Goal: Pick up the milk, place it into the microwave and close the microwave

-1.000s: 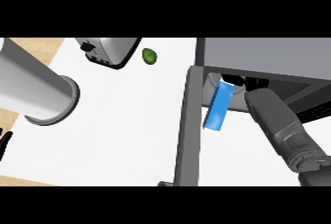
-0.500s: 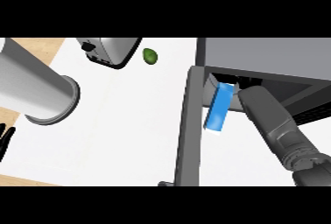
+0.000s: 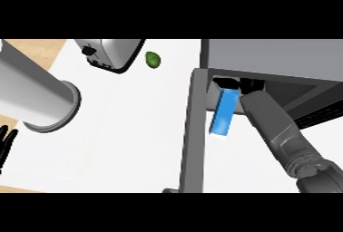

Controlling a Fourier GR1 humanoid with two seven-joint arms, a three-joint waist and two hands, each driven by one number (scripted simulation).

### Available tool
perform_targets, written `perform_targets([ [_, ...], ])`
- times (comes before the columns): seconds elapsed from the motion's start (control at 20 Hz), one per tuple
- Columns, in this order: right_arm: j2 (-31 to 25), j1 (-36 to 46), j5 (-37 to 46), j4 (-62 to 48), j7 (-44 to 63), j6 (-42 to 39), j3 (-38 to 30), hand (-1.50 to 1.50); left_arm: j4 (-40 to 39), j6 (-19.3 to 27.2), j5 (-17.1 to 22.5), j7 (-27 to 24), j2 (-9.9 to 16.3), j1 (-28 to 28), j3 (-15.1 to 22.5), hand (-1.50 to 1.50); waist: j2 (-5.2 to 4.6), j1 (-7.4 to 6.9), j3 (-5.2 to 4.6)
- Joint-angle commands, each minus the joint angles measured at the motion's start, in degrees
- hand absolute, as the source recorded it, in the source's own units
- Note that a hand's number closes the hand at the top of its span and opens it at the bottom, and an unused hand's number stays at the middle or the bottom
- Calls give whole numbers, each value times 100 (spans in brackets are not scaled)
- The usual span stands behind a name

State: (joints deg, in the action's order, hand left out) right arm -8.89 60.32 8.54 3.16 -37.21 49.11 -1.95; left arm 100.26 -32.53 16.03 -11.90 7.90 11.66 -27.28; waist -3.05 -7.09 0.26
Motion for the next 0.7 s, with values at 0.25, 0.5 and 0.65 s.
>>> perform_targets([
  [0.25, 12, -77, -106, 137, -174, -186, -145, -150, 135, -43, -165, -214, -130, 203, 49, -150, 67, 119, -2],
  [0.5, -149, -258, -174, 130, -280, -696, -235, -150, 438, -29, -132, -123, -217, 500, 26, -150, 127, 200, -2],
  [0.65, -34, -595, -305, 344, -770, -996, -365, -150, 390, 46, -208, -198, -448, 596, 104, -150, 145, 289, -4],
])
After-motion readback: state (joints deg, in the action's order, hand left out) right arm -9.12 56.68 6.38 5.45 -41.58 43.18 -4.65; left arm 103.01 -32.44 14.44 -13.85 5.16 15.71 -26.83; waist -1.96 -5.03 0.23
